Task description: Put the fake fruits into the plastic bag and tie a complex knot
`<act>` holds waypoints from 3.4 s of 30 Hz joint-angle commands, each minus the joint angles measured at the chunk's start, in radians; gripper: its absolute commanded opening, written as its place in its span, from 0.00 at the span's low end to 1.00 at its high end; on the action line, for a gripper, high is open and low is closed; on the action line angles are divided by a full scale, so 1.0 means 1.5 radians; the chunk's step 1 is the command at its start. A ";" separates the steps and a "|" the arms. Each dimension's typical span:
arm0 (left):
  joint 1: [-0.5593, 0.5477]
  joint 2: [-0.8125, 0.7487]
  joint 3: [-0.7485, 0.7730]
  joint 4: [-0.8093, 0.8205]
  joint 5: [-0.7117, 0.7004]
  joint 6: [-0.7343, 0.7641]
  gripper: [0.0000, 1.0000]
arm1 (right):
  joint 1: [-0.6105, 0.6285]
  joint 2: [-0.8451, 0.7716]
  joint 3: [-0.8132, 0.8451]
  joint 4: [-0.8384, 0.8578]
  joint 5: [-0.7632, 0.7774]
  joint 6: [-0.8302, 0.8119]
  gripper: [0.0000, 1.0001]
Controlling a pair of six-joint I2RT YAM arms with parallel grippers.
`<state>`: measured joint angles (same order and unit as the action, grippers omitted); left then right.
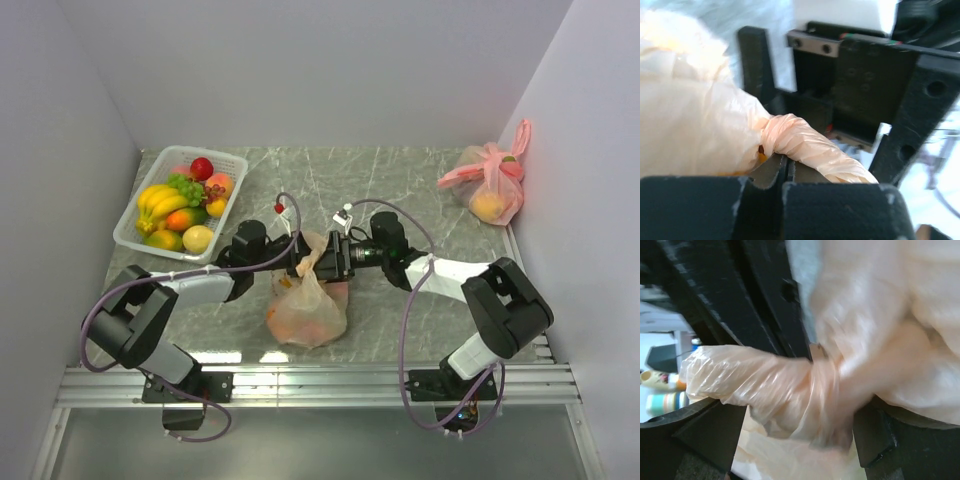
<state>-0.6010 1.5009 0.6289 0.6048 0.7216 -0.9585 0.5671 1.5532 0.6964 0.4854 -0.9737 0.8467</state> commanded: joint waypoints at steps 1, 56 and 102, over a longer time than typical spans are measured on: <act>-0.010 -0.022 -0.025 0.293 0.083 -0.179 0.00 | 0.012 -0.005 -0.013 0.184 0.022 0.105 0.84; -0.009 0.025 -0.040 0.305 0.093 -0.172 0.00 | -0.106 -0.276 0.150 -0.577 0.061 -0.427 0.65; -0.016 0.015 -0.043 0.208 0.103 -0.098 0.00 | -0.048 -0.260 -0.017 -0.071 -0.026 -0.019 0.90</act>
<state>-0.5652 1.5036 0.5499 0.9768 0.9401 -1.1713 0.4522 1.2236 0.6365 0.1196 -0.8589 0.7143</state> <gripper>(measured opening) 0.010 0.889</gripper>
